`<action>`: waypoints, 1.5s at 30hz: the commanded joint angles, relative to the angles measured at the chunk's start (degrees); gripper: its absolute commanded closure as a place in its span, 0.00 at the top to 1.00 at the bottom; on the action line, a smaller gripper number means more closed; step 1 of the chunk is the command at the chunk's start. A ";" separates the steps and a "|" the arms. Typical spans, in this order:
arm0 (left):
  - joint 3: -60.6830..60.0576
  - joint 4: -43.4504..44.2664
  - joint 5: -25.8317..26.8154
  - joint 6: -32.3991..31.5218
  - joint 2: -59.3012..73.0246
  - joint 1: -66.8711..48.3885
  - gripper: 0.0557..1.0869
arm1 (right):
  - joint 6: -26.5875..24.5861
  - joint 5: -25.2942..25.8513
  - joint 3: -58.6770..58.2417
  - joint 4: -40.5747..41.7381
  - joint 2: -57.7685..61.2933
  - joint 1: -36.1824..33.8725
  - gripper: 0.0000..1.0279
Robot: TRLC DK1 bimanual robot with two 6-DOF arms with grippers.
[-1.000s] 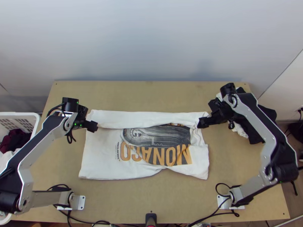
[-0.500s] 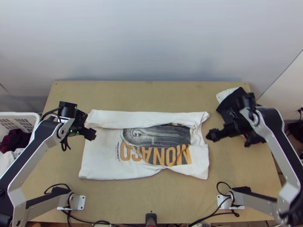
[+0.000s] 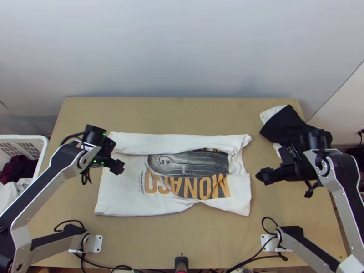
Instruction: Fold the t-shirt
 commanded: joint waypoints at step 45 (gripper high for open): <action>-17.72 -14.22 1.17 10.10 -24.85 -16.69 0.95 | 3.81 1.08 -12.44 -5.96 -14.48 17.71 0.96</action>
